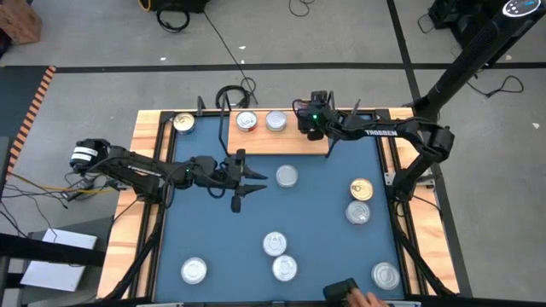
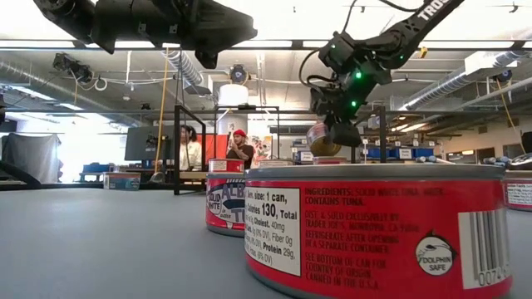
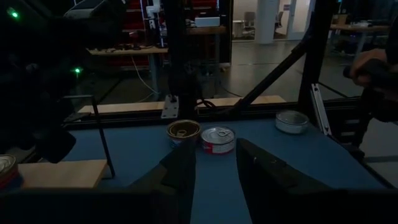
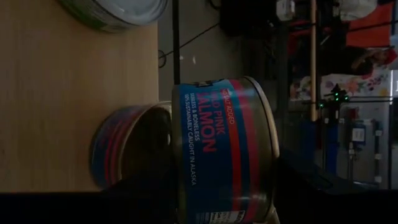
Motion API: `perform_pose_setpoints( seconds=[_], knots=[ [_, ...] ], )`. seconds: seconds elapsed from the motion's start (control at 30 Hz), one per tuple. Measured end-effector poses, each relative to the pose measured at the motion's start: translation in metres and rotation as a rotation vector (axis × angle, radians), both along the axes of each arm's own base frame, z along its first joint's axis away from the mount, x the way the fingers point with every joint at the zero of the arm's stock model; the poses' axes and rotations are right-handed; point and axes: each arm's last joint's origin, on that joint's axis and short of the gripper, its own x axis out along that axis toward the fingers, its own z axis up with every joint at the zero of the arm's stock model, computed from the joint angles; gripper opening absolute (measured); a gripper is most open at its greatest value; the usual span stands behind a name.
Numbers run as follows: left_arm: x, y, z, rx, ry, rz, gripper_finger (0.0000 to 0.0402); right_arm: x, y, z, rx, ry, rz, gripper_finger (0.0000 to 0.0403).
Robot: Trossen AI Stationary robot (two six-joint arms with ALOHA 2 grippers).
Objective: Stack canned seafood by type on shelf
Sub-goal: Stack the blue tuna can on top of the blue tuna can on the shelf
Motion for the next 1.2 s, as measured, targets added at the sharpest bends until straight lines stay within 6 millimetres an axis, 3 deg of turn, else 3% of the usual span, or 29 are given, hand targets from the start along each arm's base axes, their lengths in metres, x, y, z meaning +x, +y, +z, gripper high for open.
perform_pose_setpoints(
  seconds=[0.23,0.8,1.2],
  knots=[
    [0.0,0.0,-0.0003,0.0,0.003,0.0,0.012,-0.0052,-0.0022,-0.0071,-0.003,0.003,-0.014,0.0211],
    [0.0,-0.001,-0.0006,-0.001,0.006,-0.035,0.012,-0.0062,-0.0005,-0.0094,0.031,-0.017,-0.039,0.0281],
    [-0.0001,-0.0013,-0.0007,-0.002,0.007,-0.043,0.012,-0.0071,-0.0001,-0.0101,0.045,-0.012,-0.056,0.0291]
  ],
)
